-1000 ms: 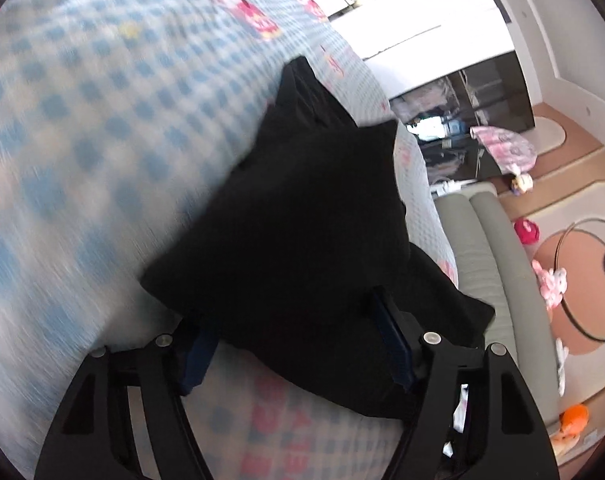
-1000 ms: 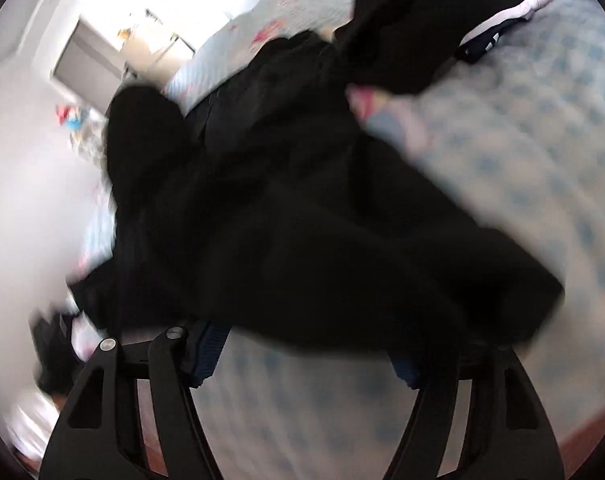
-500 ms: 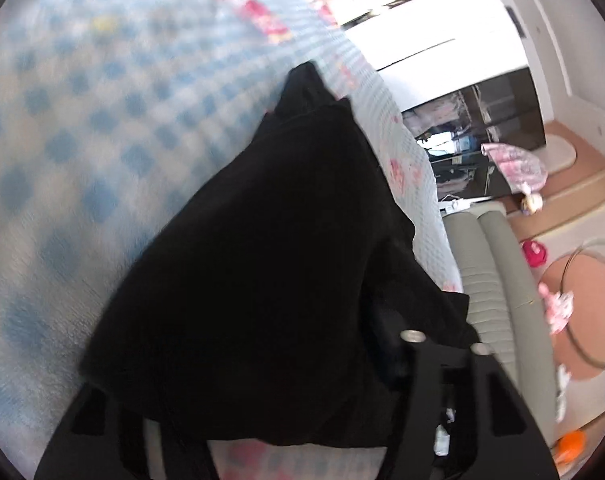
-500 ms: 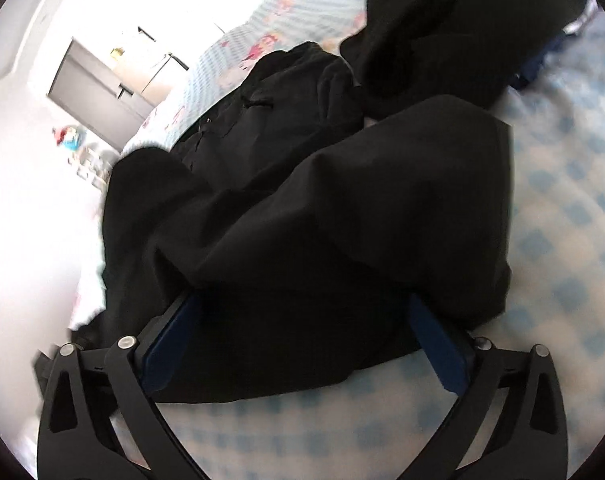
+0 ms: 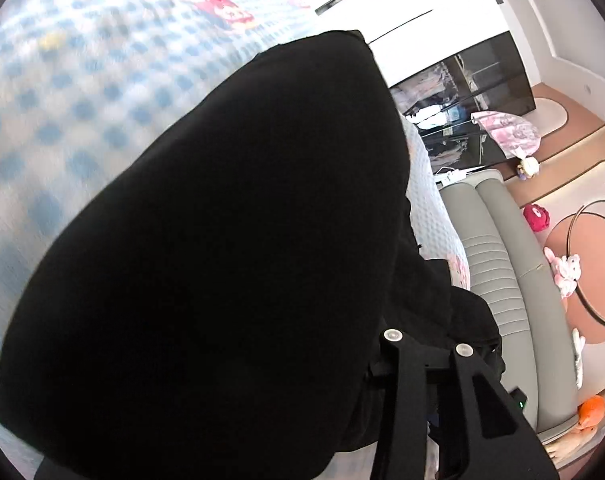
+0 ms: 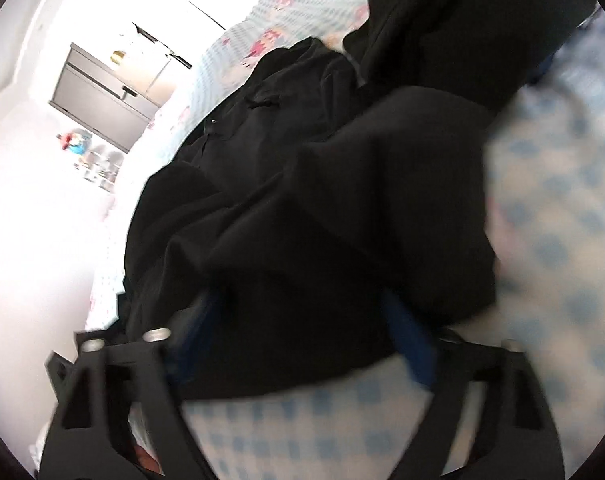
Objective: Fold clothes
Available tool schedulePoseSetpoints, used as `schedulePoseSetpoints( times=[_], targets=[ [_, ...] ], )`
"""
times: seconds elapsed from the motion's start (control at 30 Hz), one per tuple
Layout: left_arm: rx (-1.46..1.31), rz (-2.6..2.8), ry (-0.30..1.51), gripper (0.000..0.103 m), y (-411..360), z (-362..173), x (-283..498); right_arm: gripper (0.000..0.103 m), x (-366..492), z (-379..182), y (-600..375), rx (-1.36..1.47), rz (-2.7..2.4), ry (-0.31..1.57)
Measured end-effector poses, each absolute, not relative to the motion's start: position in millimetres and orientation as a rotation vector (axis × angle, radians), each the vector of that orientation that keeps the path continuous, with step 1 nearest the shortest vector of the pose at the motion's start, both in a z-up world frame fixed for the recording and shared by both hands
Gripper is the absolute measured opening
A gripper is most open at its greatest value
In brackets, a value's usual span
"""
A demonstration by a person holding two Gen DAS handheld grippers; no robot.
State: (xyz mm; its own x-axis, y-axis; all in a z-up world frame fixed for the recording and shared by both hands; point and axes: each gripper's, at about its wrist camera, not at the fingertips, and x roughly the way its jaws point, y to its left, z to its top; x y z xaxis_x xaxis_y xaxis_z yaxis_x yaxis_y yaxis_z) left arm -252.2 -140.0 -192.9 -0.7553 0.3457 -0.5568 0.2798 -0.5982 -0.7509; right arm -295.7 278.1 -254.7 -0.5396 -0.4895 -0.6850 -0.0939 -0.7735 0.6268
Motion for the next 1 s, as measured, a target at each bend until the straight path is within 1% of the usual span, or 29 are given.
schedulePoseSetpoints(
  times=[0.03, 0.1, 0.2, 0.27, 0.3, 0.33, 0.37, 0.47, 0.5, 0.53, 0.57, 0.6, 0.63, 0.67, 0.7, 0.83, 0.9, 1.0],
  targets=[
    [-1.092, 2.534, -1.398, 0.043, -141.8, -194.0, -252.6, 0.07, -286.9, -251.6, 284.6, 1.362, -2.396, -0.945],
    [-1.099, 2.502, -1.413, 0.043, -144.3, -196.7, -252.2, 0.072, -269.3, -245.3, 297.6, 1.374, -2.4, -1.0],
    [-1.1, 2.481, -1.42, 0.044, -142.7, -201.2, -248.0, 0.074, -253.1, -256.7, 315.9, 1.433, -2.361, -1.051],
    [-1.1, 2.466, -1.432, 0.047, -141.8, -206.1, -244.5, 0.074, -255.3, -263.4, 320.8, 1.429, -2.346, -1.065],
    [-1.099, 2.458, -1.44, 0.047, -142.1, -208.0, -243.4, 0.077, -260.1, -265.0, 322.2, 1.411, -2.344, -1.085],
    [-1.096, 2.445, -1.452, 0.047, -142.9, -209.3, -242.6, 0.085, -266.7, -265.1, 322.0, 1.368, -2.344, -1.1],
    [-1.095, 2.433, -1.462, 0.048, -143.6, -210.4, -242.0, 0.089, -273.3, -265.1, 321.8, 1.326, -2.344, -1.114],
    [-1.107, 2.441, -1.433, 0.048, -142.7, -207.0, -245.8, 0.096, -289.9, -264.1, 316.4, 1.288, -2.35, -1.159],
    [-1.12, 2.467, -1.4, 0.048, -140.9, -203.8, -248.3, 0.094, -296.0, -264.4, 312.0, 1.293, -2.356, -1.133],
    [-1.131, 2.493, -1.367, 0.044, -138.9, -200.3, -250.4, 0.081, -302.1, -264.6, 307.5, 1.298, -2.362, -1.107],
    [-1.131, 2.524, -1.33, 0.038, -136.3, -194.7, -250.8, 0.073, -308.1, -264.8, 303.1, 1.303, -2.368, -1.081],
    [-1.121, 2.559, -1.288, 0.035, -133.1, -187.1, -249.8, 0.056, -308.7, -258.1, 300.8, 1.316, -2.401, -1.045],
    [-1.111, 2.584, -1.25, 0.031, -129.9, -179.0, -248.0, 0.047, -303.6, -248.0, 301.6, 1.274, -2.431, -1.017],
    [-1.101, 2.604, -1.217, 0.029, -127.0, -171.3, -246.4, 0.031, -298.5, -238.0, 302.5, 1.231, -2.461, -0.989],
    [-1.09, 2.6, -1.213, 0.028, -125.7, -165.5, -246.0, 0.025, -293.4, -227.9, 303.3, 1.188, -2.49, -0.961],
    [-1.058, 2.583, -1.196, 0.025, -124.6, -141.4, -253.9, 0.016, -270.1, -203.3, 305.4, 1.118, -2.527, -0.904],
    [-1.035, 2.565, -1.2, 0.024, -129.5, -132.8, -245.8, 0.014, -249.6, -189.9, 309.7, 1.07, -2.532, -0.894],
    [-0.998, 2.558, -1.154, 0.024, -128.5, -112.6, -223.1, 0.012, -217.5, -165.8, 313.2, 0.99, -2.536, -0.883]
  ],
)
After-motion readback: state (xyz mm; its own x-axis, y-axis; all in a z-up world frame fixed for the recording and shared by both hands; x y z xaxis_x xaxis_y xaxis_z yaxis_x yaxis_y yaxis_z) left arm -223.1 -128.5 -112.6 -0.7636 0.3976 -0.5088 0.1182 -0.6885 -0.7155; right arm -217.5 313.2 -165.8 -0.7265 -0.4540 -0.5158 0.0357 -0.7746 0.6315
